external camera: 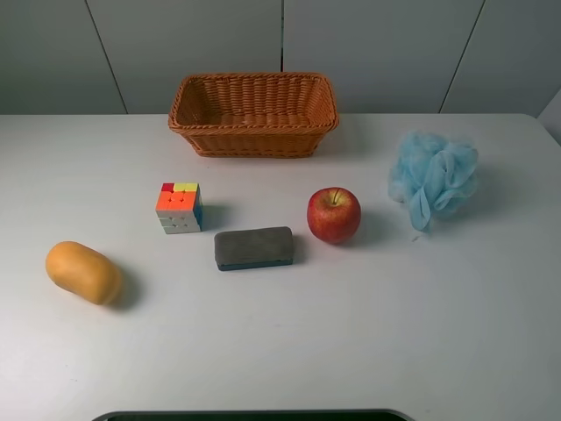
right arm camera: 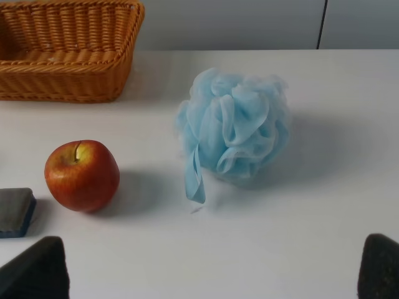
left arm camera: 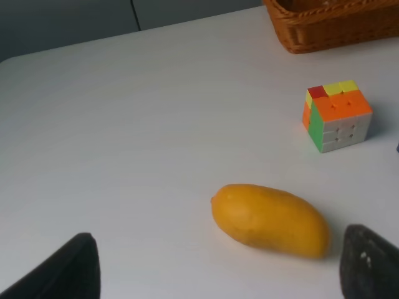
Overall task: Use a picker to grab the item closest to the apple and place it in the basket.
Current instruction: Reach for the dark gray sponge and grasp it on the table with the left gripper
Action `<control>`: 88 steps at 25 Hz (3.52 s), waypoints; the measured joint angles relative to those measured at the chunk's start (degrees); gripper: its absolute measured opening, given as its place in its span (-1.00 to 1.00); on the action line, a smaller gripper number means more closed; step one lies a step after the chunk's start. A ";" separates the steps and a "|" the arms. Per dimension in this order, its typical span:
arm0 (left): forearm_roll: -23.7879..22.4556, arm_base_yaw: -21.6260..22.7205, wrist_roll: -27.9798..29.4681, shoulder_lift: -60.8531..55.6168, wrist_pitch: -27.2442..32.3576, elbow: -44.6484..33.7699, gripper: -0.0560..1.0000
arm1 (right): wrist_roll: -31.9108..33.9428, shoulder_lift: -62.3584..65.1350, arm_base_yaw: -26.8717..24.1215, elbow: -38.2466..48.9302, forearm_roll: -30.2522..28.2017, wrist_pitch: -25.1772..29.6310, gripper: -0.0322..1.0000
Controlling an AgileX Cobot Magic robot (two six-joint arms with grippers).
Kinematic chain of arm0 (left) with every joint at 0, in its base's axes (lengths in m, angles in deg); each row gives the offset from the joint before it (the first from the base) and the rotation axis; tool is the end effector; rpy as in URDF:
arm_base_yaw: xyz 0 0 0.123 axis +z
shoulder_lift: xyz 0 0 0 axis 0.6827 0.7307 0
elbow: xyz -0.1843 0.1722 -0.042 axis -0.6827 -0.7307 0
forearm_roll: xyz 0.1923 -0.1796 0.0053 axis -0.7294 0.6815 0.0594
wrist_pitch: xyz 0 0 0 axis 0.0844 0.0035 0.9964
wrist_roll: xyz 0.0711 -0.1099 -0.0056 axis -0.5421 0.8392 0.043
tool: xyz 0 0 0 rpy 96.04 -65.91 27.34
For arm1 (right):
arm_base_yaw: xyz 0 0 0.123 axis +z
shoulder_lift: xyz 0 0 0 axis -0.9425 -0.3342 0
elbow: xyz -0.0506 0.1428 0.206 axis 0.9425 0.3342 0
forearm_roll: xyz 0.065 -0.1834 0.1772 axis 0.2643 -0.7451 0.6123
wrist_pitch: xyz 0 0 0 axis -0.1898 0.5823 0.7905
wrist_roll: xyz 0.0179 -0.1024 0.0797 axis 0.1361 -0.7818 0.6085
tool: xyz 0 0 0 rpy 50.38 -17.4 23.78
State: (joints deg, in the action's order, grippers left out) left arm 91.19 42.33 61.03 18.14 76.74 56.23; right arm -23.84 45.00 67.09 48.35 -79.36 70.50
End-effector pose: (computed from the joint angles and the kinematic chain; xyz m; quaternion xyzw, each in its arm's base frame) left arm 0.0664 -0.0102 0.2669 0.0764 0.8529 -0.0023 0.5165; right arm 0.0671 0.0158 0.2660 -0.0302 0.8555 0.0396 0.5153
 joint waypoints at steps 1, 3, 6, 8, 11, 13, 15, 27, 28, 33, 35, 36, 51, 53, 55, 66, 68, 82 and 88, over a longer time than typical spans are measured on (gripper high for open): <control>0.00 0.00 0.00 0.00 0.00 0.00 0.51 | 0.00 0.00 0.00 0.00 0.00 0.00 0.41; 0.00 0.00 0.00 0.00 0.00 0.00 0.51 | 0.00 0.00 0.00 0.00 0.00 0.00 0.41; 0.00 0.00 0.00 0.00 0.00 0.00 0.51 | 0.00 0.00 0.00 0.00 0.00 0.00 0.41; 0.00 0.00 0.00 0.00 0.00 0.00 0.51 | 0.00 0.00 0.00 0.00 0.00 0.00 0.41; 0.00 0.00 0.00 0.00 0.00 0.00 0.51 | 0.00 0.00 0.00 0.00 0.00 0.00 0.41; 0.00 0.00 0.00 0.00 0.00 0.00 0.51 | 0.00 0.00 0.00 0.00 0.00 0.00 0.41; 0.00 0.00 0.00 0.00 0.00 0.00 0.51 | 0.00 0.00 0.00 0.00 0.00 0.00 0.41; 0.00 0.00 0.00 0.00 -0.11 0.22 0.51 | 0.00 0.00 0.00 0.00 0.00 0.00 0.41; 0.00 0.00 0.00 0.25 0.17 0.78 0.51 | 0.00 0.00 0.00 0.00 0.00 0.00 0.41; -0.75 0.00 1.04 7.82 2.31 8.66 0.51 | 0.00 0.00 0.00 0.00 0.00 0.00 0.41; -0.83 0.00 1.04 12.61 2.74 12.69 0.51 | 0.00 0.00 0.00 0.00 0.00 0.00 0.41; -0.98 0.00 1.04 15.57 3.20 14.83 0.51 | 0.00 0.00 0.00 0.00 0.00 0.00 0.41; -7.29 -19.70 2.14 59.44 3.16 33.03 0.51 | 0.00 0.00 0.00 0.00 0.00 0.00 0.41; -7.88 -23.64 2.39 66.09 1.90 34.89 0.51 | 0.00 0.00 0.00 0.00 0.00 0.00 0.41; -7.77 -26.67 2.24 73.15 0.77 37.04 0.51 | 0.00 0.00 0.00 0.00 0.00 0.00 0.41; -3.19 -37.87 -7.12 104.69 0.07 52.89 0.51 | 0.00 0.00 0.00 0.00 0.00 0.00 0.41; -3.06 -39.28 -8.17 108.97 0.07 55.27 0.51 | 0.00 0.00 0.00 0.00 0.00 0.00 0.41; -4.64 -45.56 -11.87 124.37 -0.15 60.81 0.51 | 0.00 0.00 0.00 0.00 0.00 0.00 0.41; -5.18 -45.65 -11.97 126.98 -2.51 60.92 0.51 | 0.00 0.00 0.00 0.00 0.00 0.00 0.41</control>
State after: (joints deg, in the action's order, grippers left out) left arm 86.00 -3.32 49.06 145.11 74.23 117.14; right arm -23.84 45.00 67.09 48.35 -79.36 70.50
